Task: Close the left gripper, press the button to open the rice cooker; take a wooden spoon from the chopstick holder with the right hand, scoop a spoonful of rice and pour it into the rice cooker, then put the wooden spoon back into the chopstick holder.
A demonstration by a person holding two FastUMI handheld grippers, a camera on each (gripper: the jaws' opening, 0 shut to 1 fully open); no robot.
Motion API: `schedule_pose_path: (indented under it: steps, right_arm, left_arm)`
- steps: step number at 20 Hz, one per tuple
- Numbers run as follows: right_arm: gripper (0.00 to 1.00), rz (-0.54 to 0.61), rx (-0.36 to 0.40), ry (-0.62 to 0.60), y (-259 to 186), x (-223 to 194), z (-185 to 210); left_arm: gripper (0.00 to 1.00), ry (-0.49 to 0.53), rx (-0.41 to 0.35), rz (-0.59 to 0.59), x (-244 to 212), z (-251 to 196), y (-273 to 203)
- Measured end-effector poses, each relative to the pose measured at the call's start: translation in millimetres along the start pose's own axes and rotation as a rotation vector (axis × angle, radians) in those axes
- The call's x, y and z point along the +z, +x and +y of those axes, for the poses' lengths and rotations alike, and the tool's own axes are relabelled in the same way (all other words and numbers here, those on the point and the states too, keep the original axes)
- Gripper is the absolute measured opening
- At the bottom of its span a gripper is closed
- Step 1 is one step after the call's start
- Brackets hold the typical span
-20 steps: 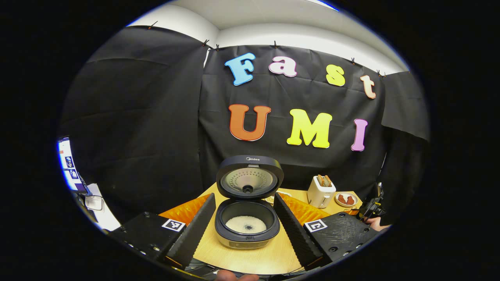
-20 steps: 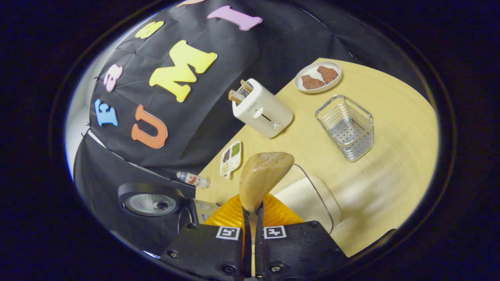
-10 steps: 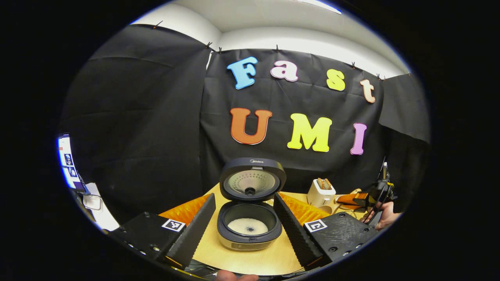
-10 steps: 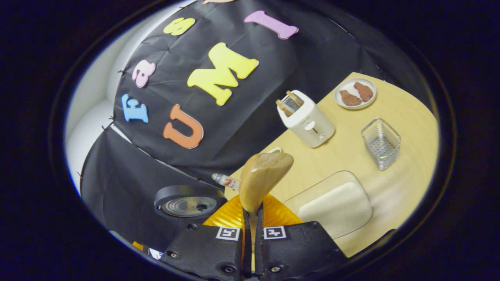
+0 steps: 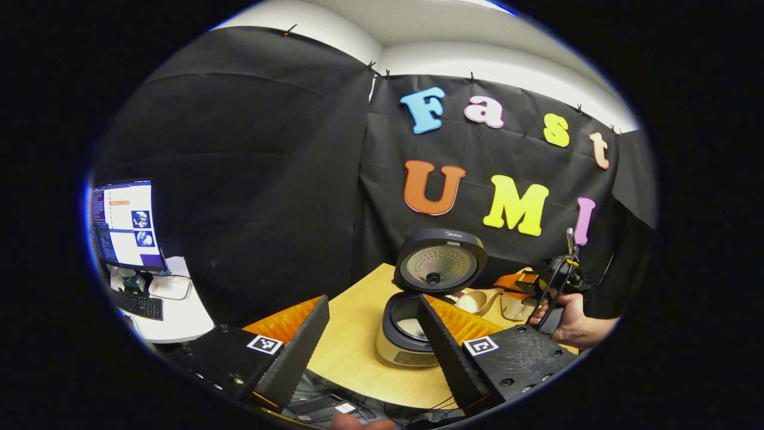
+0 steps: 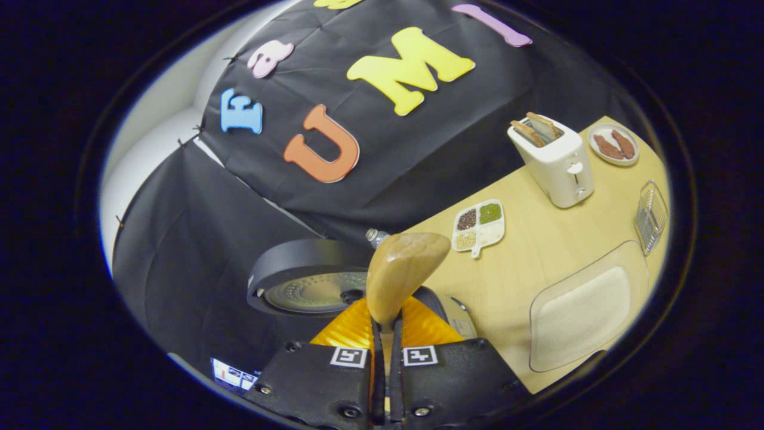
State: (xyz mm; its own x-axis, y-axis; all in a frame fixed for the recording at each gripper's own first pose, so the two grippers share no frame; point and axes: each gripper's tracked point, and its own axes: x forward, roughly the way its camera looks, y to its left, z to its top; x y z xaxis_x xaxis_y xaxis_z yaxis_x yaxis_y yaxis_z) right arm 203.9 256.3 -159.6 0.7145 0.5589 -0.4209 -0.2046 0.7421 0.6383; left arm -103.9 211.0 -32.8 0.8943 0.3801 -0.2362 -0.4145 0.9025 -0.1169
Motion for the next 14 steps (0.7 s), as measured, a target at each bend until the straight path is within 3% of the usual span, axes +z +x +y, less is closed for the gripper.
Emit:
schedule_pose_path:
  steps: [7,14]
  right_arm:
    - [0.08,0.021,-0.05,-0.25,23.4,-28.6,23.0]
    - [0.08,-0.02,-0.062,-0.468,24.3,-25.4,42.7]
  left_arm:
    - [0.95,-0.03,0.05,-0.003,-3.5,25.6,-6.0]
    - [0.95,-0.036,0.064,-0.008,-5.8,34.5,-7.9]
